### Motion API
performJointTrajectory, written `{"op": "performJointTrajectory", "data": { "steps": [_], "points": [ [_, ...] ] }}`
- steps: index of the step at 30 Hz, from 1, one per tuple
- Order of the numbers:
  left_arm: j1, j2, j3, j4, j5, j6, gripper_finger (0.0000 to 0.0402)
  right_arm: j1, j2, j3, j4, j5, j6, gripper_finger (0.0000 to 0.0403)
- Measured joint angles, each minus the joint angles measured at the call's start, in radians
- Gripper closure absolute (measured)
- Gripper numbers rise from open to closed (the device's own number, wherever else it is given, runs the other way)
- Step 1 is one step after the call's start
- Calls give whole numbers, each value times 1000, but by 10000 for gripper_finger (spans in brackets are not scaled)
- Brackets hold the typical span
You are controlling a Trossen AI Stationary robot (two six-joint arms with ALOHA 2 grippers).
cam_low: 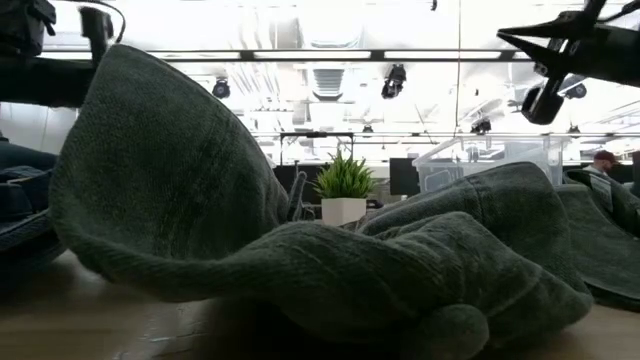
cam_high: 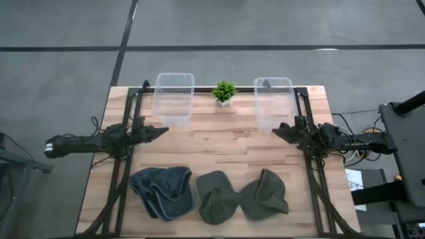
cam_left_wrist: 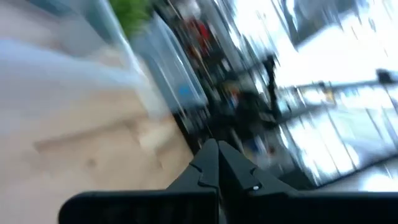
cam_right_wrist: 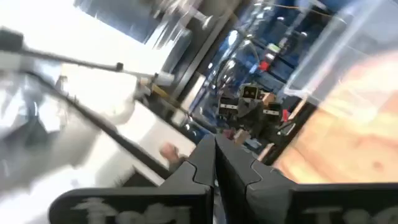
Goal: Pick & Place hat
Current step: Put the right gray cap into the right transparent bin
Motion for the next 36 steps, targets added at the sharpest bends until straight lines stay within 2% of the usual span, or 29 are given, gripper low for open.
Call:
{"op": "performJointTrajectory", "data": {
  "steps": [2, 4, 8, 11, 16, 19, 22, 24, 31, 36],
  "points": [
    [0, 0, 0, 0, -68, -49, 401, 0, 10, 0, -8, 62, 42, 394],
    [0, 0, 0, 10, -97, -56, 401, -1, 22, 0, 7, 71, 24, 394],
    [0, 1, 0, 18, -118, -44, 401, 0, 55, 22, 66, 39, 17, 394],
    [0, 1, 0, 19, -114, -57, 401, 1, 103, 123, 20, -17, -59, 394],
    [0, 1, 0, 18, -108, -41, 401, 3, 257, 381, -287, -204, -202, 394],
    [0, 1, 0, 20, -108, -38, 401, 2, 365, 533, -476, -340, -178, 394],
    [0, 1, 0, 20, -105, -79, 401, 8, 469, 666, -630, -531, -125, 394],
    [0, 1, 0, 20, -98, -99, 401, 31, 529, 749, -715, -623, -128, 394],
    [0, 1, 0, 20, -78, -118, 401, 114, 741, 993, -1070, -649, -443, 392],
    [0, 1, 0, 21, -39, -120, 401, 126, 950, 1123, -1198, -654, -603, 358]
  ]
}}
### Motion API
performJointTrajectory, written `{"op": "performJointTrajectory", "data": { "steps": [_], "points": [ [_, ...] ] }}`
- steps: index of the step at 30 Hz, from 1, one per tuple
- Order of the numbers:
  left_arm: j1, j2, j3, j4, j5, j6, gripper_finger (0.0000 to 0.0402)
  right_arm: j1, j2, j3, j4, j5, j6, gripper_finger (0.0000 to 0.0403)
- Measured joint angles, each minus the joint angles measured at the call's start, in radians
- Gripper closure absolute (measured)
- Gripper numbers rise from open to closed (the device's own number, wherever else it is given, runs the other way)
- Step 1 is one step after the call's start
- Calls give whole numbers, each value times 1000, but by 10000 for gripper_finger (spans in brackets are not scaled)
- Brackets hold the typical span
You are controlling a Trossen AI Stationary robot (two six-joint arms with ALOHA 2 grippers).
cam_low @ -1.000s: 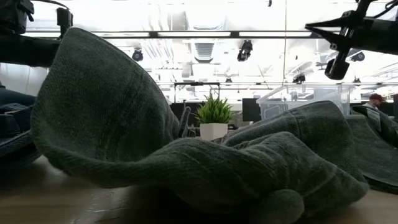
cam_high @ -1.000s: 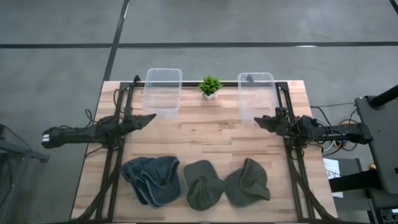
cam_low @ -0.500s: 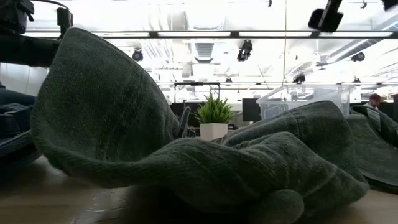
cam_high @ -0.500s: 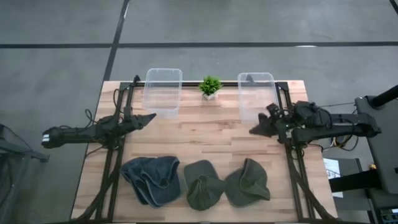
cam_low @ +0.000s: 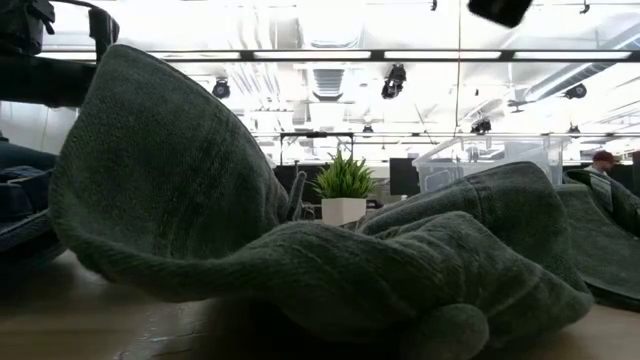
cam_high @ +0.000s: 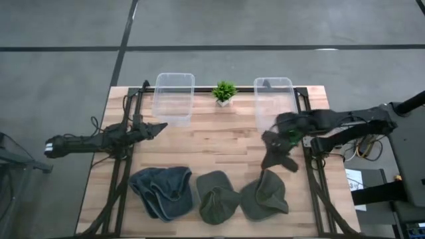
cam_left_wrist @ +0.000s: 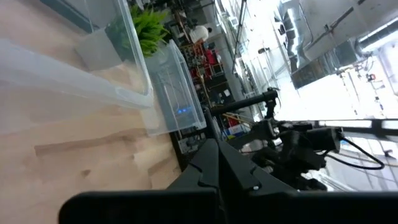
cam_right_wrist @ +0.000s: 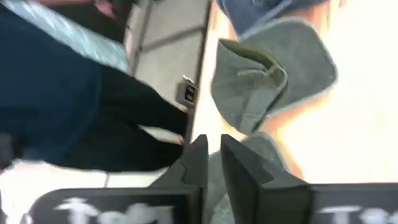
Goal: Pick & Place hat
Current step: Put the right gray cap into the right transparent bin
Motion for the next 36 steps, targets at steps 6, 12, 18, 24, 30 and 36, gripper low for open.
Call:
{"op": "performJointTrajectory", "data": {
  "steps": [6, 12, 18, 24, 30, 36],
  "points": [
    [0, 0, 0, 0, 118, -48, 401, 17, 283, 164, -182, -19, -225, 288],
    [0, 0, 0, 0, 131, -37, 401, 25, 540, 297, -373, -13, -417, 235],
    [0, 0, 0, -1, 130, -27, 401, 53, 717, 363, -452, -11, -530, 203],
    [0, 0, 0, -2, 130, -17, 401, 53, 825, 373, -464, -11, -587, 197],
    [0, 0, 0, -2, 130, -17, 401, 55, 910, 370, -474, -19, -628, 197],
    [0, 0, 0, -3, 130, -17, 401, 59, 957, 369, -476, -40, -638, 198]
  ]
}}
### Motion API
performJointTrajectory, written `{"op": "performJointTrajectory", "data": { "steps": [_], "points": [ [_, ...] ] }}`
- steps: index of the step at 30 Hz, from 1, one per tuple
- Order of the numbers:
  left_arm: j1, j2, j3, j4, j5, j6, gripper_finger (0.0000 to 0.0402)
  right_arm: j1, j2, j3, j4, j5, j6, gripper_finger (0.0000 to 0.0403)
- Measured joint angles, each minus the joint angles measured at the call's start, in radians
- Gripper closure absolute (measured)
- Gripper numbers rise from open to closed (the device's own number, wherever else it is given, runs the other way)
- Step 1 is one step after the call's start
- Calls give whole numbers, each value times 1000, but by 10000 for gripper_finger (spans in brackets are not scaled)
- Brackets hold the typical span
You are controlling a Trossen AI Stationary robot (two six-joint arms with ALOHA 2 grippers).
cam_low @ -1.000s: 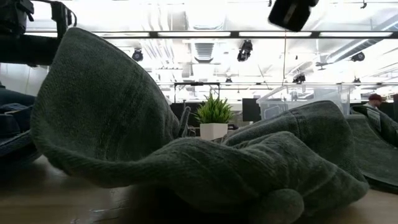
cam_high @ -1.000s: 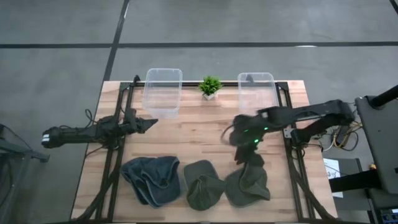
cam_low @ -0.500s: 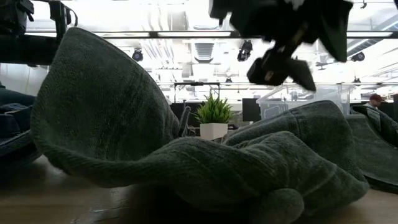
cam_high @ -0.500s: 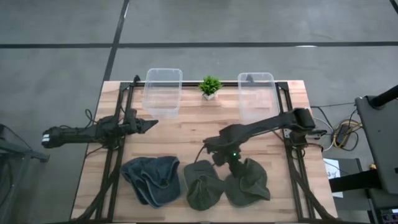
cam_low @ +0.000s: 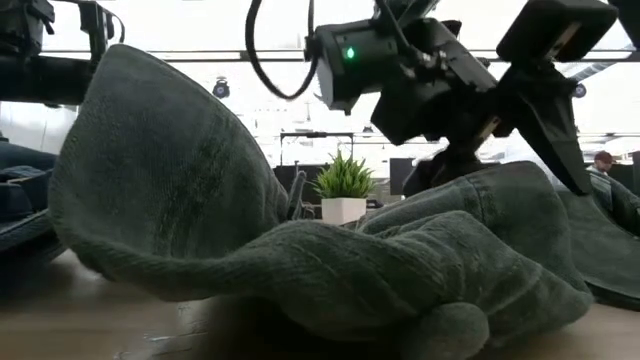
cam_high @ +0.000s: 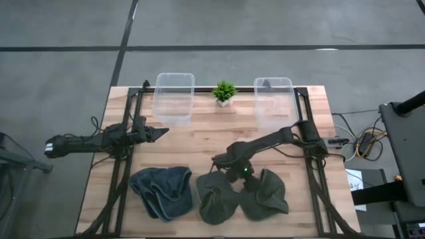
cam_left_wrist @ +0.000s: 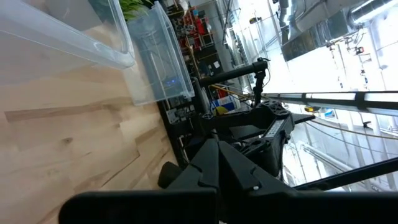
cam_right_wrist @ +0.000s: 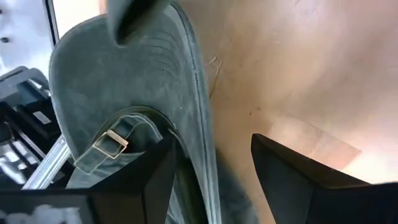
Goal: Pick & Place hat
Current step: Put the right gray cap into the right transparent bin
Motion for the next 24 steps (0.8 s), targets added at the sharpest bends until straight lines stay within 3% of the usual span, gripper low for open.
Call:
{"op": "performJointTrajectory", "data": {
  "steps": [6, 14, 24],
  "points": [
    [0, 0, 0, -7, 0, 0, 401, 14, 25, -1, -9, -32, 4, 238],
    [0, 0, 0, -20, -1, 3, 401, 19, 2, -1, -25, -37, -5, 381],
    [0, 0, 0, -39, -1, 3, 401, 11, -120, -1, -52, 33, 38, 392]
  ]
}}
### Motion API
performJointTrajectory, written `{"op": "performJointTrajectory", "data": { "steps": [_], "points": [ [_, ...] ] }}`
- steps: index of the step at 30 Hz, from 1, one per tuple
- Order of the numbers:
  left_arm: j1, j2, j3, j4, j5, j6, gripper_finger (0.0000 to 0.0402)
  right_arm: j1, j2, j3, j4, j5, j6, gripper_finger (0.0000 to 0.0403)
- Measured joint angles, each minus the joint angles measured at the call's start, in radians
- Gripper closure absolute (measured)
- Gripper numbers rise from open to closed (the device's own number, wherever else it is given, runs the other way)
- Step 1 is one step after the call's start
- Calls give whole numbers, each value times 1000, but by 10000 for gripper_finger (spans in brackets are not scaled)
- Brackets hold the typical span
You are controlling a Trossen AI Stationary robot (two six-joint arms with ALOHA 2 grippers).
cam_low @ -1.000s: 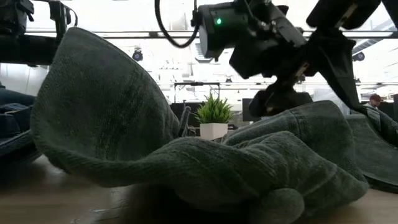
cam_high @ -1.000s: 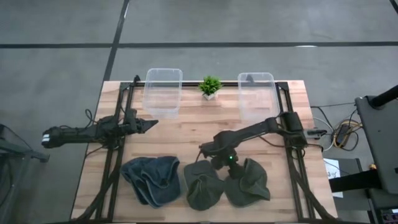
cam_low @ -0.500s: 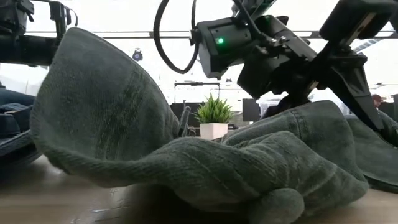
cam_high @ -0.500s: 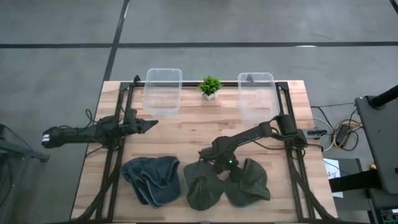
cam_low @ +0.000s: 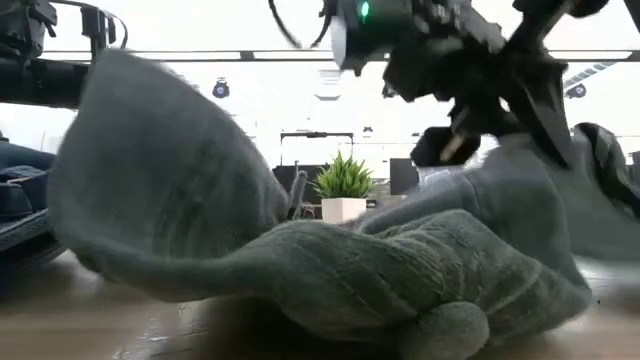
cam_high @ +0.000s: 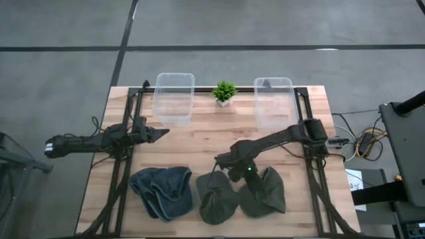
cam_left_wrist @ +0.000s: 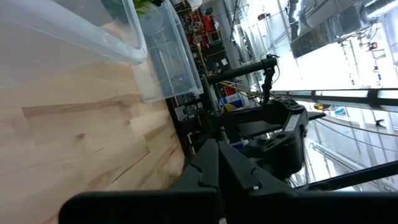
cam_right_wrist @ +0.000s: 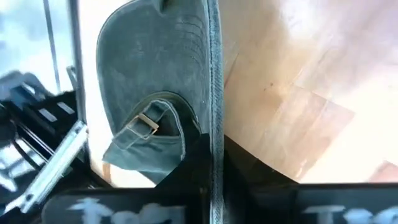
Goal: Pick & Place hat
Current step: Put the right gray cap into the right transparent bin
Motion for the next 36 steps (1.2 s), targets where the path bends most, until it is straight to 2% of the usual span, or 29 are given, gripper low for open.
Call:
{"op": "performJointTrajectory", "data": {
  "steps": [5, 13, 21, 27, 33, 36],
  "points": [
    [0, 0, 0, -5, 0, 0, 401, -27, -112, 0, 1, 53, 81, 393],
    [0, 0, 0, -4, 0, -1, 401, -89, -329, -2, -6, 267, 264, 393],
    [0, 0, 0, -4, 1, -8, 401, -150, -522, -2, -109, 468, 425, 394],
    [0, 0, 0, -3, 1, -8, 401, -206, -669, 3, -107, 569, 533, 394],
    [0, 0, 0, -4, 1, -8, 401, -253, -784, 31, -108, 661, 589, 394],
    [0, 0, 0, -4, 1, -9, 401, -275, -824, 60, -108, 744, 599, 394]
  ]
}}
